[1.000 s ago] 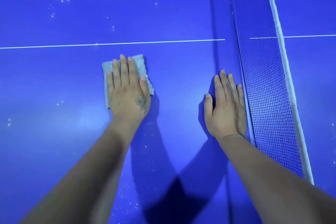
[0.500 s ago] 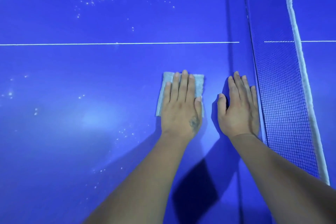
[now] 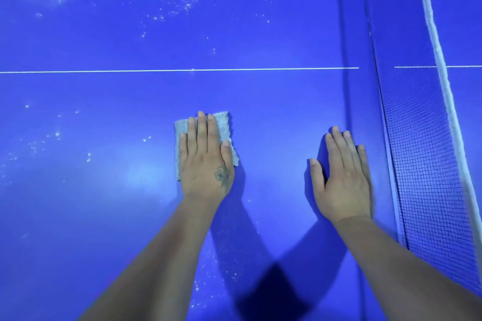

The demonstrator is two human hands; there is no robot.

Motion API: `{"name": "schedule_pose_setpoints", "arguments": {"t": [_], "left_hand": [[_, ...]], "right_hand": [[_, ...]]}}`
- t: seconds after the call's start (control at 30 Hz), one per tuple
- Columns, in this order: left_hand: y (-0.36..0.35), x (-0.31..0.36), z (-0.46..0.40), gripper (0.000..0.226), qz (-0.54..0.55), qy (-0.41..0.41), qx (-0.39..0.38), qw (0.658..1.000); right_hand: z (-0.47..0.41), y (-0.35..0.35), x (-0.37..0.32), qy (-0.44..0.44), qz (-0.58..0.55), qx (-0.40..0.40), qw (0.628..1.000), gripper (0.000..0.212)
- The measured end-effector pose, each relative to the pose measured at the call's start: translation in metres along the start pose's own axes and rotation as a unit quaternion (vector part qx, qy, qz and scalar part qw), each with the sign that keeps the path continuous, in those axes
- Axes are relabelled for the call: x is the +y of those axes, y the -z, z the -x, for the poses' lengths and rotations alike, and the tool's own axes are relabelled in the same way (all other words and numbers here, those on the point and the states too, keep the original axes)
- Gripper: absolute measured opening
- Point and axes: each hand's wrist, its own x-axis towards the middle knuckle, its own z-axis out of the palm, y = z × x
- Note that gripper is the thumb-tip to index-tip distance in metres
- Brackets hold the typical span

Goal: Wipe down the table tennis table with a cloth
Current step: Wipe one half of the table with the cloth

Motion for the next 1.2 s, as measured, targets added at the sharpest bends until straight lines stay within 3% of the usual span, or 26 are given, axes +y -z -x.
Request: {"name": "schedule_pose_setpoints", "arguments": {"t": [0.17,0.5,0.63,0.83,1.03,1.2], "left_hand": [[-0.004,0.006,-0.034,0.069,-0.012,0.008,0.006,1.0],[-0.009,0.082,-0.031,0.067,0.002,-0.179,-0.023,0.984],[-0.01,0.075,-0.085,0.072,0.01,-0.125,-0.029,0.992],[0.0,0.003,-0.121,0.075,0.009,-0.014,-0.031,0.999],[0.01,-0.037,-0.046,0.069,-0.008,0.044,0.005,0.999],[0.008,-0.008,0.019,0.069,-0.025,0.006,-0.017,1.0]], "right_hand": [[0.0,-0.002,0.0,-0.004,0.001,0.001,1.0,0.064],[-0.003,-0.002,0.0,0.004,-0.007,0.012,1.0,0.062],[-0.003,-0.002,0.001,0.007,-0.011,0.013,1.0,0.062],[-0.003,-0.002,0.0,0.002,-0.012,0.001,1.0,0.063],[-0.003,-0.001,0.0,0.002,-0.01,-0.002,1.0,0.062],[-0.003,0.0,-0.001,0.001,-0.012,-0.004,1.0,0.063]]}}
